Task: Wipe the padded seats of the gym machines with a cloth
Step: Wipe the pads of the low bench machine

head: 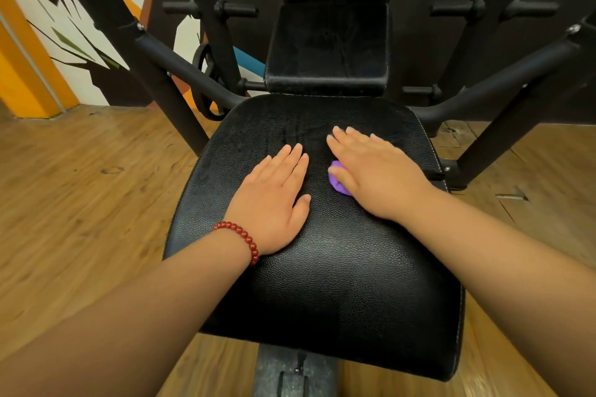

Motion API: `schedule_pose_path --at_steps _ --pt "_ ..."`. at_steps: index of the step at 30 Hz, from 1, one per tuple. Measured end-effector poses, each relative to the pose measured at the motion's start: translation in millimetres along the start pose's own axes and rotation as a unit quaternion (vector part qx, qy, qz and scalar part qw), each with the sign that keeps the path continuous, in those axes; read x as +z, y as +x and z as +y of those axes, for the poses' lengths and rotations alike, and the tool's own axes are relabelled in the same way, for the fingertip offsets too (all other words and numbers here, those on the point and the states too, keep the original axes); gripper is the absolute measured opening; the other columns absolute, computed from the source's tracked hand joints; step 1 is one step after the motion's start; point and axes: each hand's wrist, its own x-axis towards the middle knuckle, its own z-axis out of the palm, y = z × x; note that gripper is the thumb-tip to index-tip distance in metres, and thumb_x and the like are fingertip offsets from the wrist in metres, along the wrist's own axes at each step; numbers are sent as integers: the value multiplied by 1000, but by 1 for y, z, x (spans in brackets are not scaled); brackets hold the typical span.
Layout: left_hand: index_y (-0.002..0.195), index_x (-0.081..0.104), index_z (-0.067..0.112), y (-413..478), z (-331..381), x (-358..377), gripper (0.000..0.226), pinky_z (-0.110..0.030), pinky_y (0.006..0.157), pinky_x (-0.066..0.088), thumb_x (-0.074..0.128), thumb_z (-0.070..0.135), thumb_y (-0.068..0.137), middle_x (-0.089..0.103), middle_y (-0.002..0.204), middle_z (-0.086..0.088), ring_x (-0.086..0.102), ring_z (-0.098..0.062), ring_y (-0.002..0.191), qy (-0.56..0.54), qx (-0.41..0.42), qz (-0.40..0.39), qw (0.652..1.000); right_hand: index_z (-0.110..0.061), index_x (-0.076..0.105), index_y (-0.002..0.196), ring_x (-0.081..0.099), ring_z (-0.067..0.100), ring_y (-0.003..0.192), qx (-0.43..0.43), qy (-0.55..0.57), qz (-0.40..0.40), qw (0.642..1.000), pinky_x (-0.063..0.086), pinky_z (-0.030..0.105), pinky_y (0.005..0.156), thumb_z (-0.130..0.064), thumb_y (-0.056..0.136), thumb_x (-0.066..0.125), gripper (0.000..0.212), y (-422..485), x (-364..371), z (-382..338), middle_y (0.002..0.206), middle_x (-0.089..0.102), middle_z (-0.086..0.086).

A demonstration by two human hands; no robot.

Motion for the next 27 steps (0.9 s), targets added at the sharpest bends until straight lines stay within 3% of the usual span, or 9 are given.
schedule_pose_path --at_steps 3,7,9,11,13,15,20,25,27 --pt "154 15 14 -1 -1 0 80 -28 118 -5 2 53 85 8 162 -2 2 -15 149 -13 2 5 1000 -15 16 154 12 17 149 11 -11 13 1000 11 33 119 -43 103 26 59 -11 10 -13 162 13 1" --pt "153 19 13 0 -2 -1 80 -28 117 -4 6 53 85 11 162 -4 6 -17 149 -21 7 13 1000 -9 51 138 48 22 132 -28 -17 40 999 34 37 108 -43 94 26 61 -40 24 -24 144 49 7" --pt "153 20 12 0 -2 -1 81 -28 117 -4 6 53 84 12 161 -4 6 -17 149 -22 6 15 1000 -11 44 144 39 20 139 -43 -15 27 999 25 34 113 -43 99 30 57 -41 20 -21 152 40 5" --pt "153 19 12 -2 -2 -2 82 -28 117 -4 5 53 83 12 161 -5 6 -18 149 -19 9 11 1000 -16 21 154 14 15 148 -34 4 1 999 9 29 118 -42 103 30 57 -34 11 -19 161 15 -1" --pt "153 22 12 -3 0 -2 82 -29 117 -3 5 52 83 16 161 -5 8 -18 149 -15 14 9 1000 -17 13 155 6 13 149 -6 -1 15 1000 5 30 119 -40 104 28 58 -25 9 -17 163 7 -2" --pt "151 28 11 -6 2 -3 80 -30 118 0 7 50 84 22 159 -6 13 -19 148 -26 13 16 999 -15 18 154 11 16 149 22 5 36 999 9 32 119 -39 104 29 57 -26 14 -24 162 13 1" --pt "151 25 6 -20 3 1 76 -32 118 1 15 48 88 19 160 -10 13 -22 148 -3 34 15 999 -9 56 135 52 22 129 6 2 68 998 39 39 106 -43 92 30 60 -59 33 -44 141 54 6" --pt "148 33 5 -25 0 3 70 -38 118 13 23 44 91 28 156 -13 23 -26 146 -9 44 20 999 -16 36 149 30 17 144 -1 8 36 999 14 31 113 -59 89 16 77 -50 27 -31 156 32 1" --pt "147 35 5 -26 0 3 68 -38 118 14 23 43 91 30 155 -12 24 -25 145 -17 44 21 999 -14 41 146 35 19 141 15 -8 54 998 19 33 113 -56 90 19 73 -50 29 -35 153 37 3"
